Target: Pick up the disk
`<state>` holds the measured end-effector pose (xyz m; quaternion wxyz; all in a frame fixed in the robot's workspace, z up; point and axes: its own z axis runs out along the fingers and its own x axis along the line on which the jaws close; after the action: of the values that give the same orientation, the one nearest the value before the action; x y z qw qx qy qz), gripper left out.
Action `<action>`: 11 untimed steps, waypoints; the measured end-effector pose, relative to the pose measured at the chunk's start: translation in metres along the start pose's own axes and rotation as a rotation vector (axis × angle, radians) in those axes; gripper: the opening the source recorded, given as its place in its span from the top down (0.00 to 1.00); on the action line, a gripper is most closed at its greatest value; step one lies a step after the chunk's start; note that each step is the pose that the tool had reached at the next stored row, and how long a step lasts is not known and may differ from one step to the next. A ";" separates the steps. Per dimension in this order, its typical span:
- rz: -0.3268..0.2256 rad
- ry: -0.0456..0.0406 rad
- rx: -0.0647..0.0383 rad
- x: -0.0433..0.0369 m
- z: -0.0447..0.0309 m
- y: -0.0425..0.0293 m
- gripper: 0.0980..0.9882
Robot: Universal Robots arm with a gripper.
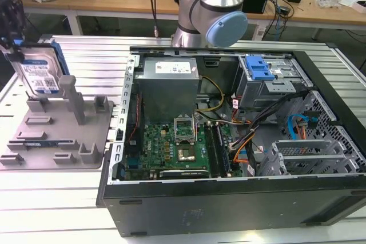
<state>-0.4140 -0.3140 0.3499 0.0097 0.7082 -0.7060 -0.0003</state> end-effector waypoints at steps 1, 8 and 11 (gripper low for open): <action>0.000 0.0000 0.000 0.0001 -0.0061 0.0001 0.70; -0.002 0.0000 0.000 0.0009 -0.0570 0.0008 0.70; -0.004 0.0001 0.000 0.0012 -0.0749 0.0011 0.70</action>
<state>-0.4140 -0.3142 0.4248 0.0097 0.7095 -0.7047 -0.0003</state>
